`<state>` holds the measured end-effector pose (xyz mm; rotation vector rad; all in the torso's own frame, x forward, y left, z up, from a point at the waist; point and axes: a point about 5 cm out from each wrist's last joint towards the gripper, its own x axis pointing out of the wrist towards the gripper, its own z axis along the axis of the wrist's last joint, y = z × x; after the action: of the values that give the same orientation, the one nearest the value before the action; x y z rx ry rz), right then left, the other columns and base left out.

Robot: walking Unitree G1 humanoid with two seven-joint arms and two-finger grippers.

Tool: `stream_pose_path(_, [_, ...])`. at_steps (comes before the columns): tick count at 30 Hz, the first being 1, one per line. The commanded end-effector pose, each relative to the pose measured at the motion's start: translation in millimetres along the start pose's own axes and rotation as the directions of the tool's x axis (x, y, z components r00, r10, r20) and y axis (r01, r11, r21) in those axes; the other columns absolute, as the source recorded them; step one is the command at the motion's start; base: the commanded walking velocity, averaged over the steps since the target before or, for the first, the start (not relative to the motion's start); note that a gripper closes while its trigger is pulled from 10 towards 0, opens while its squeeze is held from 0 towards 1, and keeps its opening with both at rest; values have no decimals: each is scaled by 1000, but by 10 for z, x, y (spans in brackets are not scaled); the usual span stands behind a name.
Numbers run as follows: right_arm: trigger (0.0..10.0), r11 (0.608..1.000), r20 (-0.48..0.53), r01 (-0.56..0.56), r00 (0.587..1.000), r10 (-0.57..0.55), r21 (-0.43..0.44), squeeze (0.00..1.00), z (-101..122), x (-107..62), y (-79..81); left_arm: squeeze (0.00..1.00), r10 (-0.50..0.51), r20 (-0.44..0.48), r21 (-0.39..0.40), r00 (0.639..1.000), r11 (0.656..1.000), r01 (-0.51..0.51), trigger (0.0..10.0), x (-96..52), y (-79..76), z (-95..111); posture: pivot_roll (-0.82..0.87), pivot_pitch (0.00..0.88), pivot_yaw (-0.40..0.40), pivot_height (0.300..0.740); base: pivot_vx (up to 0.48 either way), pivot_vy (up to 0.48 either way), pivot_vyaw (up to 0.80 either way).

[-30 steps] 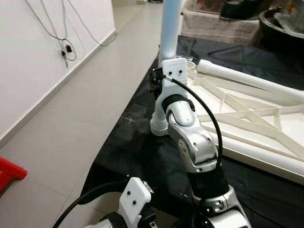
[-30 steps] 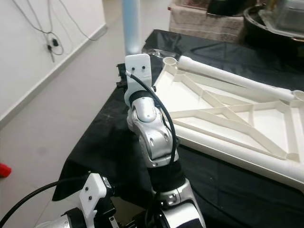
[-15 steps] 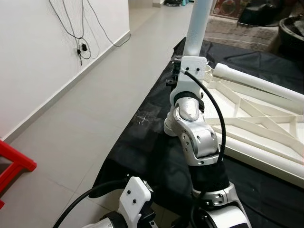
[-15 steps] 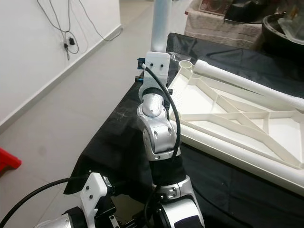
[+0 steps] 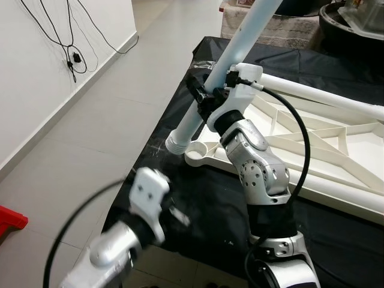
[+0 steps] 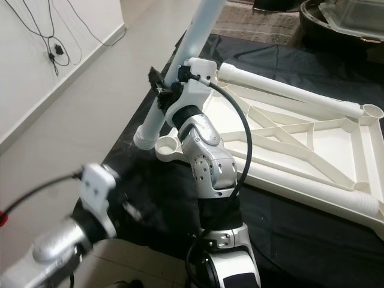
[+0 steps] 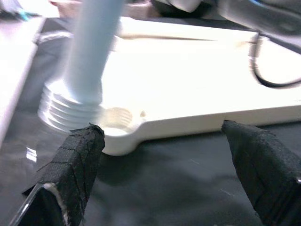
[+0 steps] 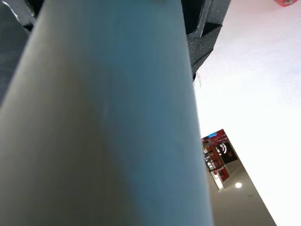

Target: Building children table

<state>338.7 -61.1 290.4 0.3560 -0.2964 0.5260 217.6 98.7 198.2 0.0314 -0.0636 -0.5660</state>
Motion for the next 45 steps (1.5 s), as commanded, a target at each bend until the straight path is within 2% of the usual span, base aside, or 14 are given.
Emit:
stream_pose_path(1, [10000, 997, 7, -79, 997, 79, 14, 0, 48, -1, 32, 0, 64, -30, 105, 998, 993, -60, 10000, 37, 155, 22, 102, 173, -48, 740, 0, 0, 0])
stream_pose_path(2, [10000, 997, 7, -79, 997, 79, 14, 0, 48, -1, 32, 0, 64, -30, 105, 998, 993, -60, 10000, 37, 155, 22, 102, 173, -48, 740, 0, 0, 0])
stream_pose_path(5, [10000, 979, -20, -197, 980, 199, 55, 0, 59, -37, -24, 0, 171, -43, 295, 984, 943, -151, 10000, 125, 474, 191, 107, 163, -44, 740, 0, 0, 0])
stream_pose_path(10, [10000, 971, -23, -229, 973, 231, 72, 0, 60, -48, -28, 0, 173, -49, 315, 984, 937, -149, 10000, 139, 508, 199, 107, 160, -43, 740, 0, 0, 0])
stream_pose_path(12, [10000, 949, -32, -295, 953, 300, 111, 0, 51, -77, -2, 0, 200, -91, 374, 976, 915, -152, 10000, 187, 587, 145, 99, 145, -37, 740, 0, 0, 0])
stream_pose_path(16, [10000, 922, -37, -357, 930, 366, 152, 0, 38, -116, 74, 0, 221, -126, 372, 967, 914, -161, 10000, 261, 637, 49, 94, 135, -35, 740, 0, 0, 0])
stream_pose_path(19, [10000, 918, -36, -364, 927, 374, 158, 0, 35, -120, 83, 0, 221, -127, 369, 967, 915, -161, 10000, 273, 638, 37, 94, 131, -34, 740, 0, 0, 0])
stream_pose_path(28, [10000, 868, -40, -448, 884, 466, 216, 0, -17, -212, 274, 0, 196, -177, 353, 964, 927, -124, 10000, 375, 658, -141, 87, 107, -27, 740, 0, 0, 0])
stream_pose_path(37, [10000, 856, -43, -467, 872, 487, 221, 0, -19, -233, 322, 0, 174, -168, 356, 970, 929, -105, 10000, 408, 667, -139, 84, 100, -26, 740, 0, 0, 0])
stream_pose_path(41, [10000, 863, -50, -460, 876, 479, 209, 0, -31, -231, 313, 0, 115, -153, 338, 982, 939, -57, 10000, 452, 567, -114, 85, 100, -25, 740, 0, 0, 0])
stream_pose_path(43, [10000, 868, -60, -454, 878, 474, 202, 0, -56, -229, 308, 0, 40, -151, 313, 988, 950, 9, 10000, 483, 408, -110, 89, 102, -26, 740, 0, 0, 0])
stream_pose_path(45, [10000, 868, -60, -454, 878, 474, 202, 0, -56, -229, 308, 0, 40, -151, 313, 988, 950, 9, 10000, 483, 408, -110, 89, 102, -26, 740, 0, 0, 0])
